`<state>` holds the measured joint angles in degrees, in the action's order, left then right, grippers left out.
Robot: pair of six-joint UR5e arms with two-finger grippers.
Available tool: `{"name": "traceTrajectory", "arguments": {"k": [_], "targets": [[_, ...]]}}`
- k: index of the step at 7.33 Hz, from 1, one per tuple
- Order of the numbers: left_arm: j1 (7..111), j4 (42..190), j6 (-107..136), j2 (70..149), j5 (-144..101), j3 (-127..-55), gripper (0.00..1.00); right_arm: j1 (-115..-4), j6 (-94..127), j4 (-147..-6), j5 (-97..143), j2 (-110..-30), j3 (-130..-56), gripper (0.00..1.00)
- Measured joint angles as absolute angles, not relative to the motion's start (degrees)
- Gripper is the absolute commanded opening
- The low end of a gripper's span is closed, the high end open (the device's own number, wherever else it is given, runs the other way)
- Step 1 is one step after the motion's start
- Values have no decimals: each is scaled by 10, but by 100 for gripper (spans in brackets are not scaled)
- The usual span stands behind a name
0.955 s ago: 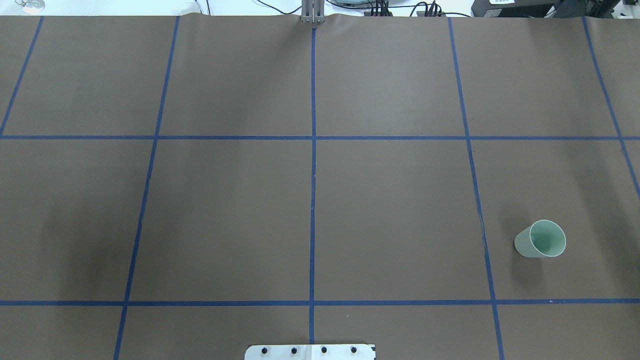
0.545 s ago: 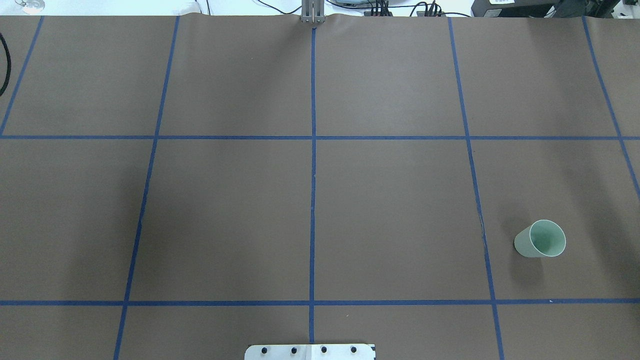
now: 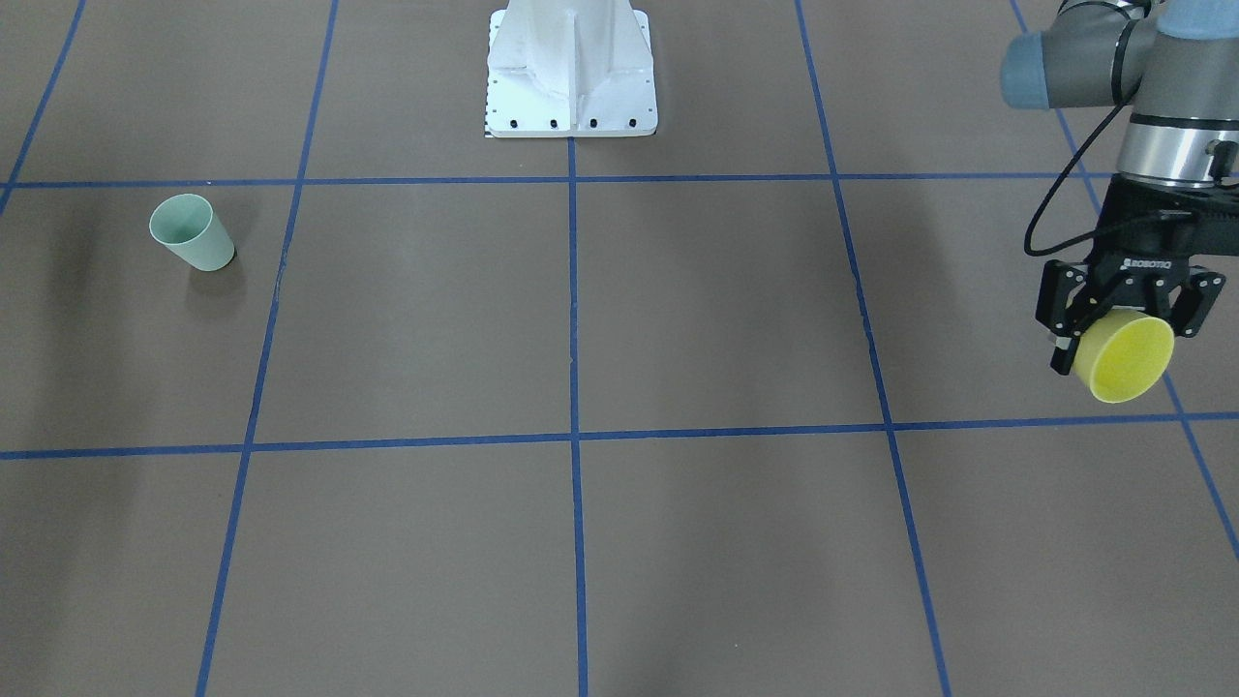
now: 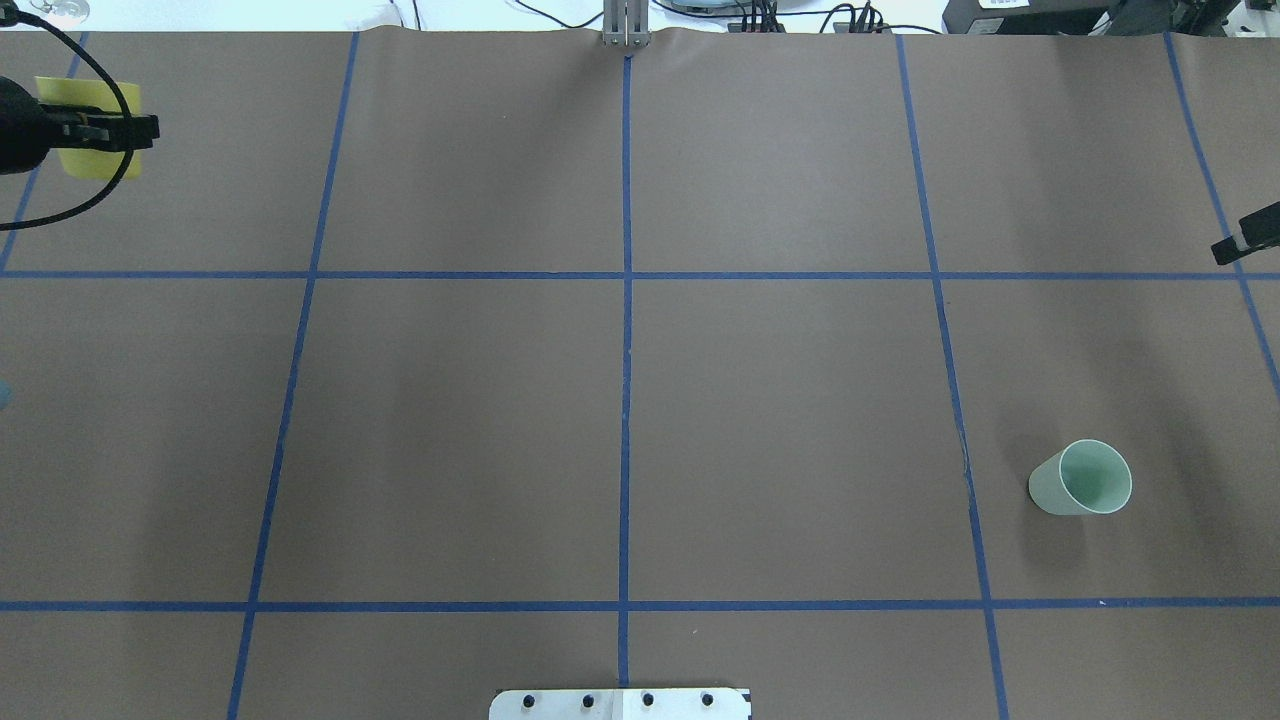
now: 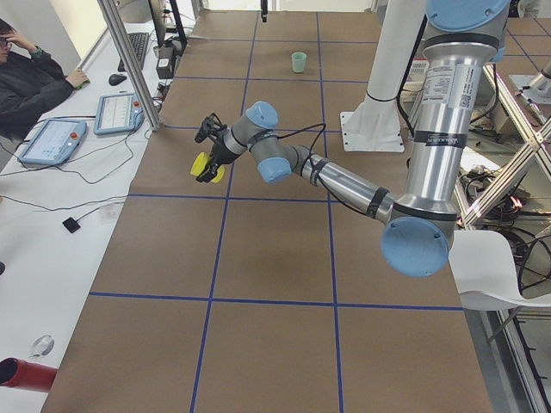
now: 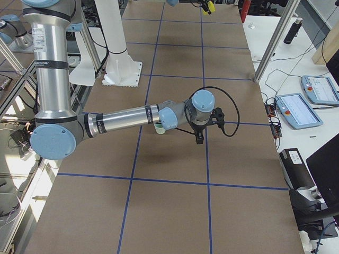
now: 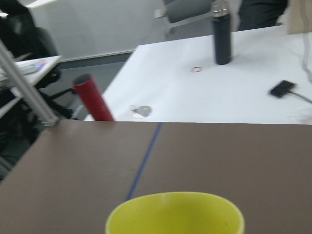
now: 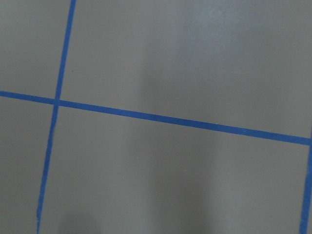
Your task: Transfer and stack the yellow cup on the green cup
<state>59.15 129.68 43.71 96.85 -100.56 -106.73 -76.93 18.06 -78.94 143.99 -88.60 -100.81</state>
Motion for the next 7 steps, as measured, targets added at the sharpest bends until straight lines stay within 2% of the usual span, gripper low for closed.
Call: {"name": "traceTrajectory", "arguments": {"k": [3, 7], "targets": [[547, 1378, 421, 995, -1042, -1066, 0, -704, 310, -731, 1439, -849, -1018, 99], [428, 1474, 432, 1070, -1058, -1037, 0, -555, 450, -724, 1401, -641, -953, 99]]}}
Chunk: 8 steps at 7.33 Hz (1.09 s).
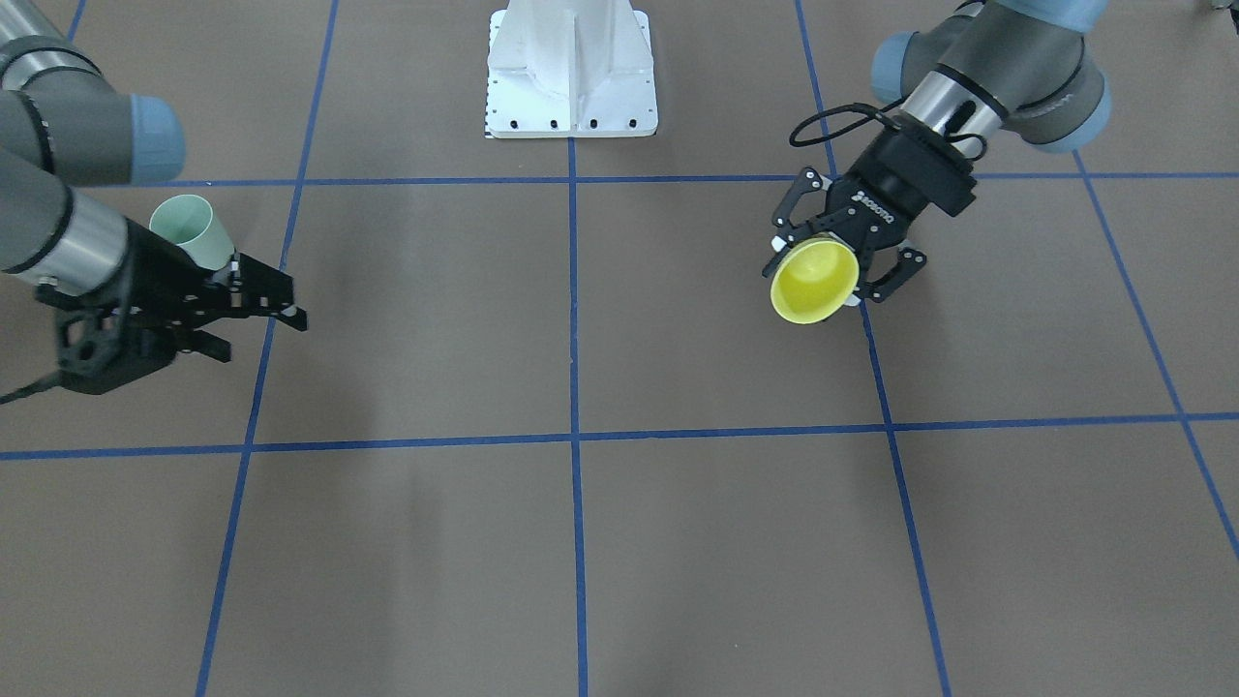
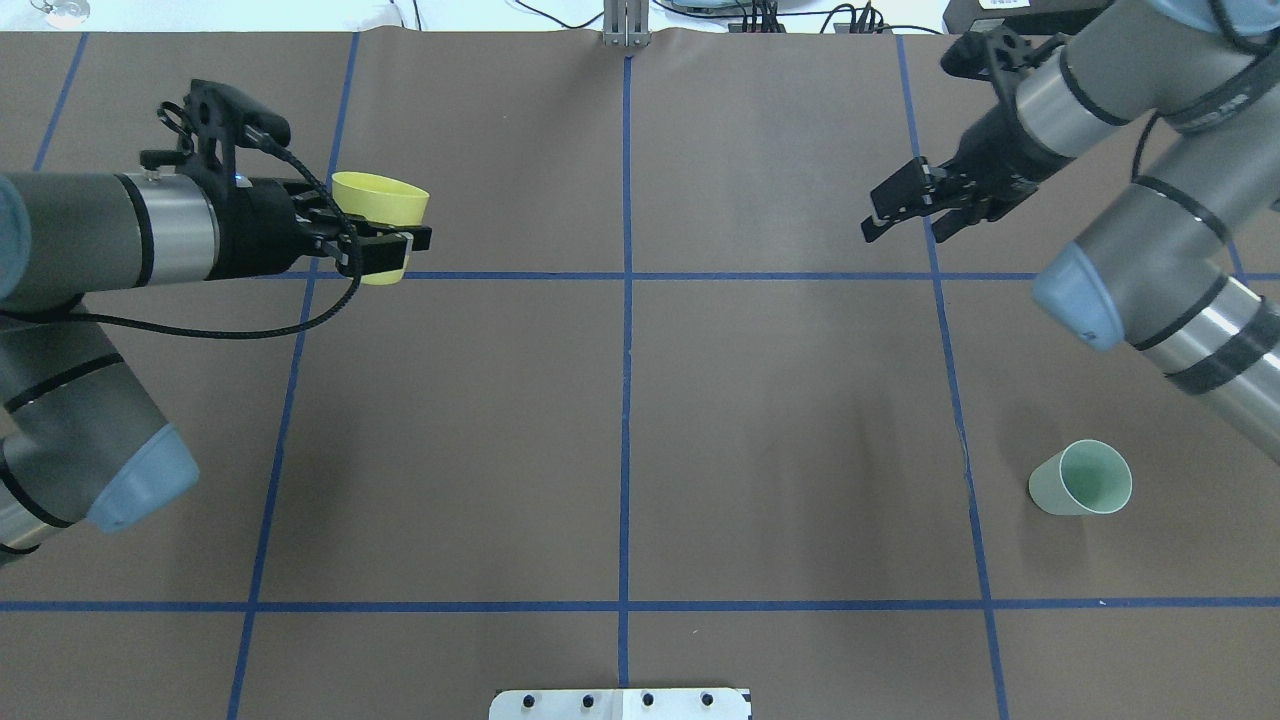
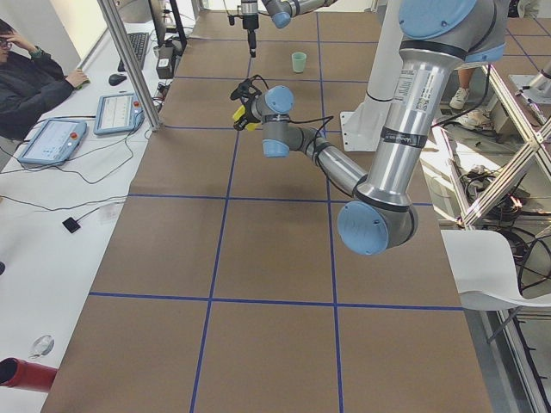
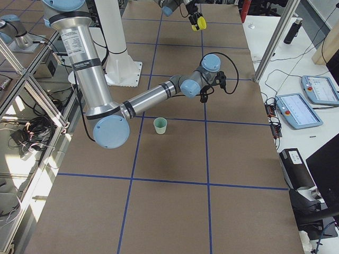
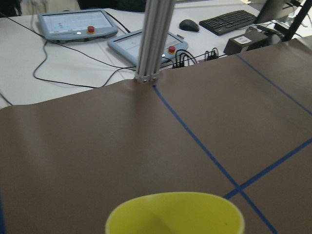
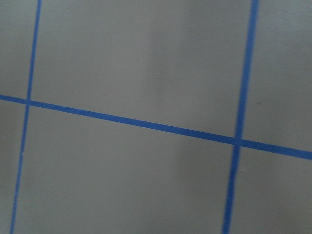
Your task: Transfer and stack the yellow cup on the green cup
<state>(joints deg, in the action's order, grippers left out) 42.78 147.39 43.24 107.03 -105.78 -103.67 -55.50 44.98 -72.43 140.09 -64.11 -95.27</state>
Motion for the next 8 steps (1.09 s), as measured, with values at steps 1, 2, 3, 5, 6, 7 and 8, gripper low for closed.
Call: {"name": "traceTrajectory", "arguments": {"k": [1, 2, 3, 5, 6, 7, 8], "targets": [[404, 1513, 433, 1085, -1058, -1013, 0, -527, 456, -724, 1396, -610, -945, 99], [382, 1547, 433, 1095, -1058, -994, 0, -505, 460, -724, 1394, -585, -942, 99], [362, 1565, 432, 1105, -1057, -983, 0, -490, 463, -724, 1393, -567, -941, 99], [321, 1589, 429, 1132, -1056, -956, 0, -474, 484, -723, 1394, -545, -941, 99], [307, 1606, 428, 1143, -1055, -939, 0, -466, 504, -722, 1394, -535, -941, 99], [299, 1622, 427, 1159, -1055, -919, 0, -458, 526, -721, 1393, -525, -941, 99], [294, 1633, 427, 1174, -1054, -904, 0, -450, 550, -720, 1390, -516, -941, 99]]}}
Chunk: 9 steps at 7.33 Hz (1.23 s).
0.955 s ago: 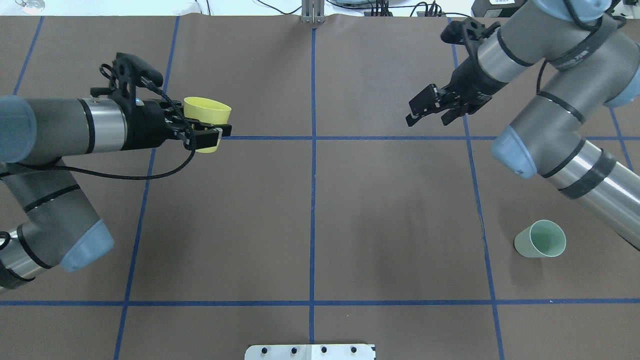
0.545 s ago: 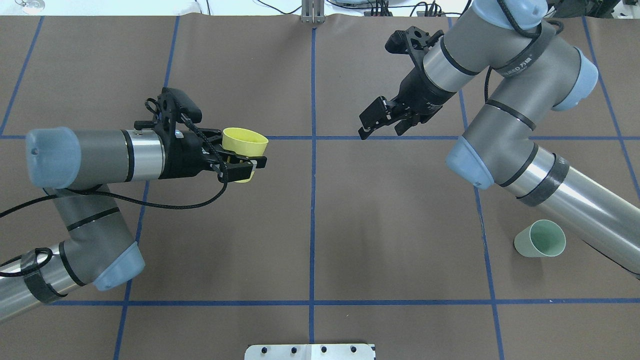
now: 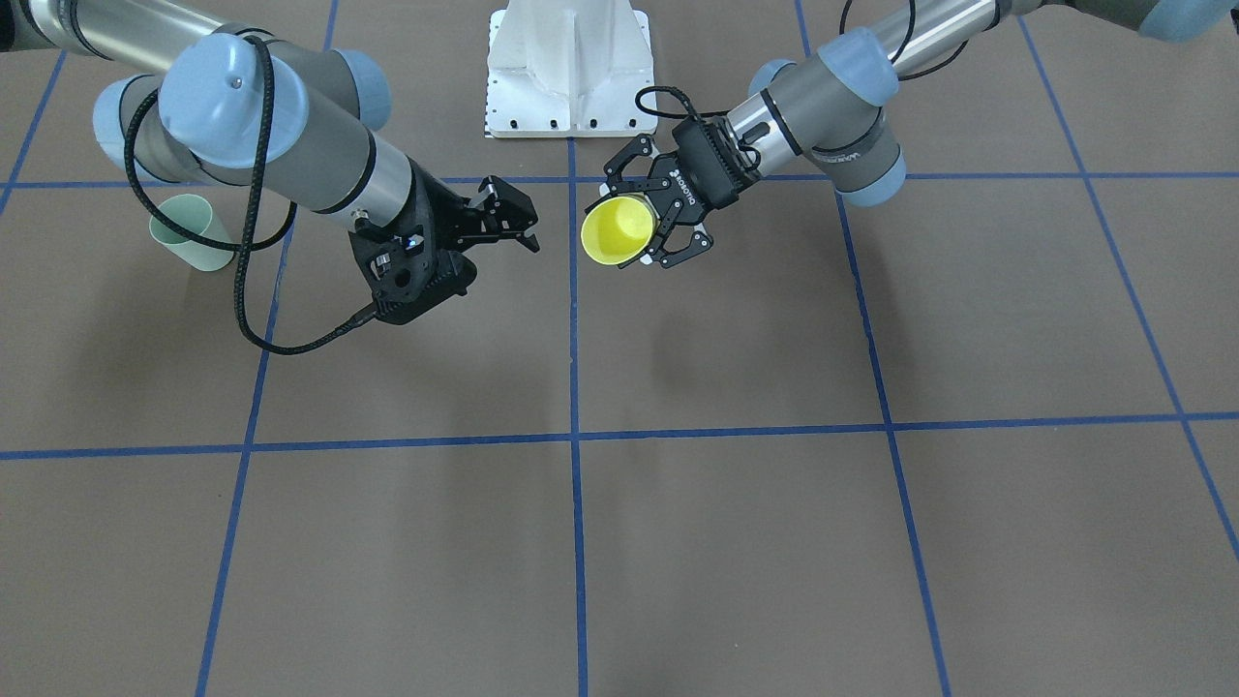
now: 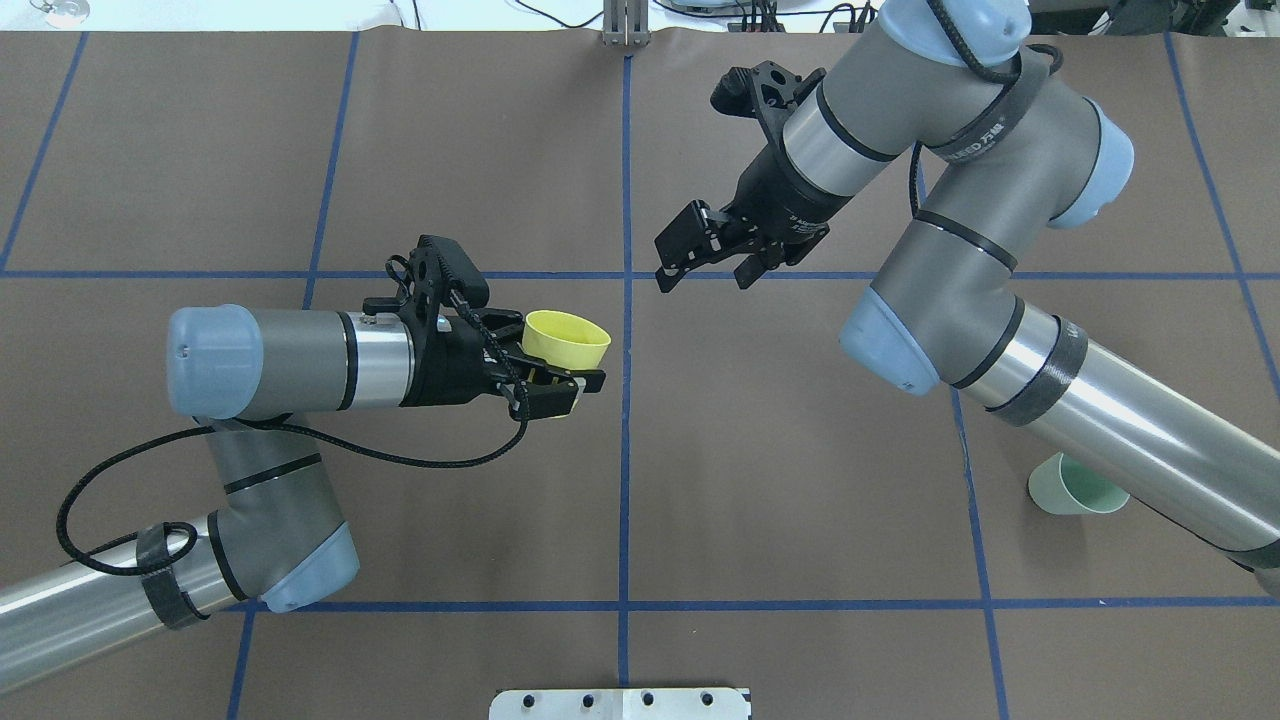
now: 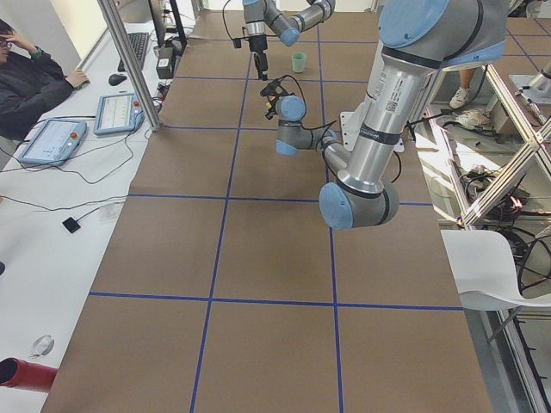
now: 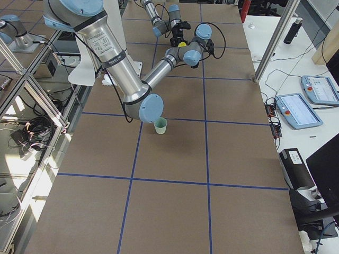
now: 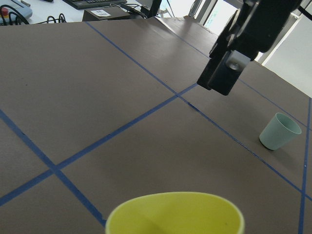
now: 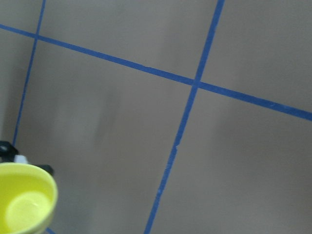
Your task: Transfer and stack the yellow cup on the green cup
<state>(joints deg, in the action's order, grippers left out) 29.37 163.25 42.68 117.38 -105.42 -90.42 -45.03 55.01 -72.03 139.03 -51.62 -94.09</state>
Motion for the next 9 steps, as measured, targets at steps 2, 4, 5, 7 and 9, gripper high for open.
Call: {"name": "traceTrajectory", "arguments": {"k": [2, 4, 5, 7, 9], "targets": [[288, 1639, 426, 1198, -1054, -888, 0, -432, 575, -720, 1379, -511, -939, 98], [282, 1640, 426, 1210, -1054, -882, 0, -423, 592, -721, 1375, -510, -936, 98], [280, 1641, 426, 1214, -1054, -880, 0, -421, 599, -721, 1375, -510, -935, 97], [278, 1644, 426, 1216, -1054, -878, 0, -415, 607, -721, 1375, -510, -933, 92], [278, 1648, 426, 1216, -1054, -878, 0, -407, 610, -721, 1376, -511, -933, 82]]}}
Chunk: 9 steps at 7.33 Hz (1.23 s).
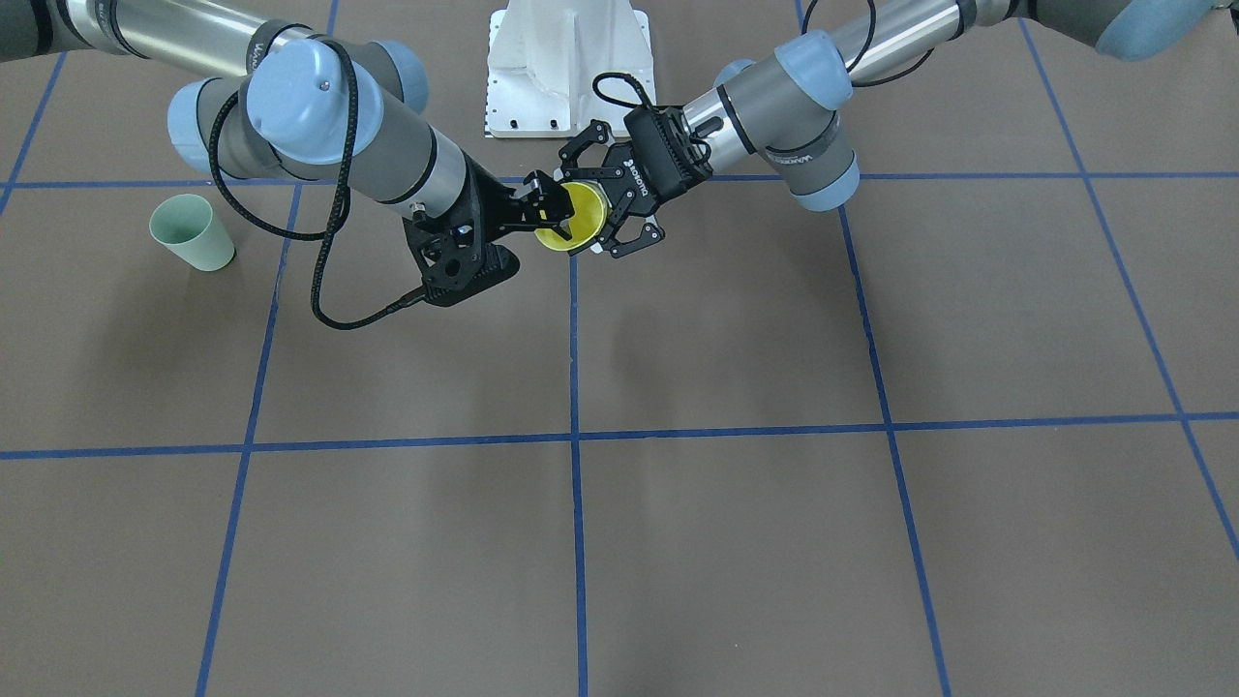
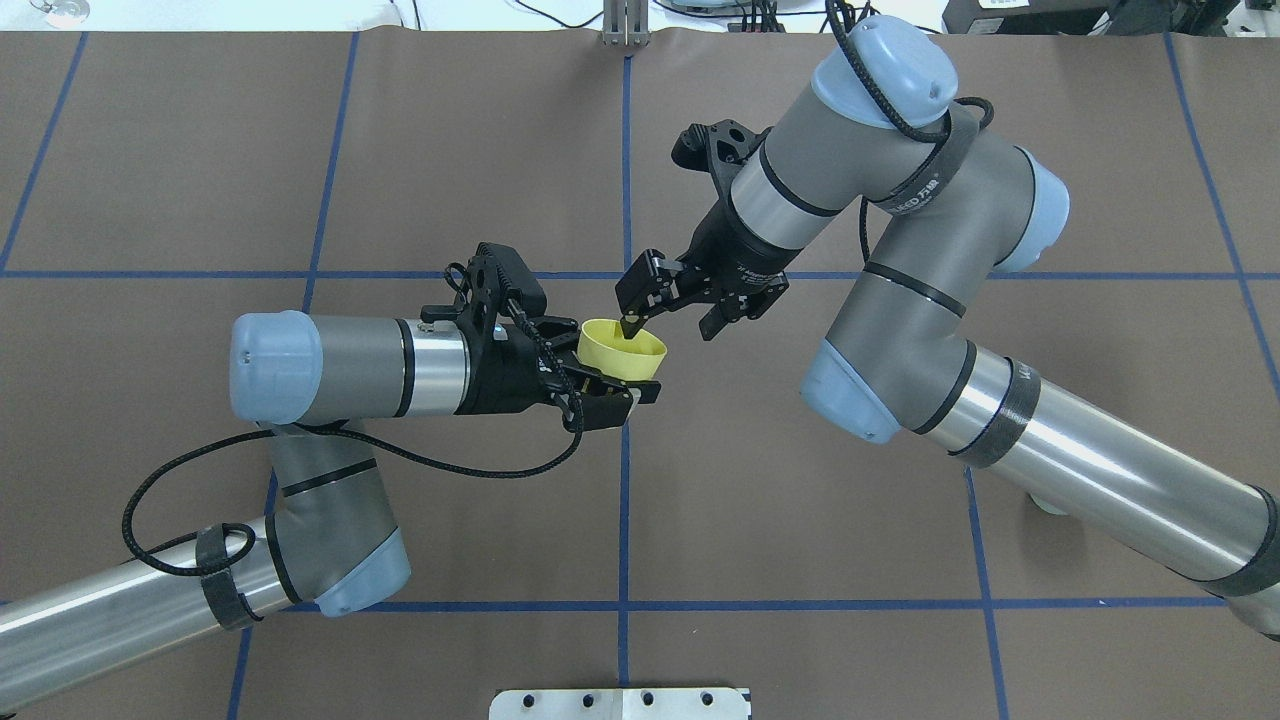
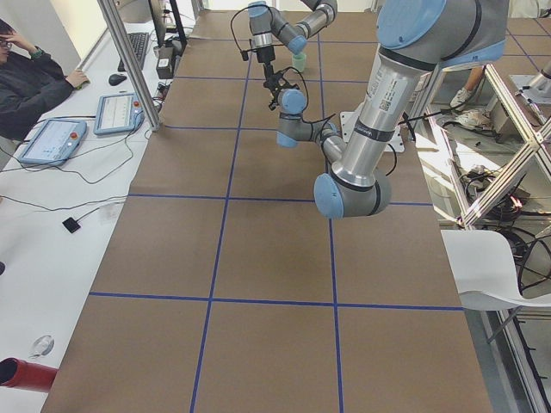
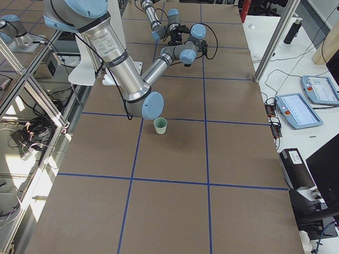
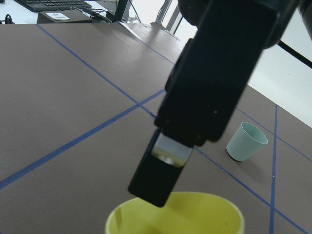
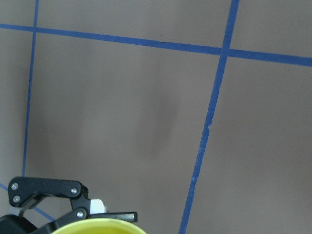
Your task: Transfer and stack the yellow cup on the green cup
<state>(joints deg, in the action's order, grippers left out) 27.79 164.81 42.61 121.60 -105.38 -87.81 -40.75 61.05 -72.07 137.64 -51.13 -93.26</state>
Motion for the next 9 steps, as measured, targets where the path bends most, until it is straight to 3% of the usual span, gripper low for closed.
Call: {"name": "traceTrajectory", "arguments": {"k": [2, 7, 9], "targets": [[279, 1658, 425, 1216, -1054, -874, 0, -404, 612, -721, 1386, -513, -933, 55], [279, 1671, 426, 1216, -1053, -870, 0, -403, 612, -721, 1430, -517, -933, 48], [279, 1673, 425, 1216, -1053, -869, 0, -403, 612, -720, 1434, -517, -933, 32]]}}
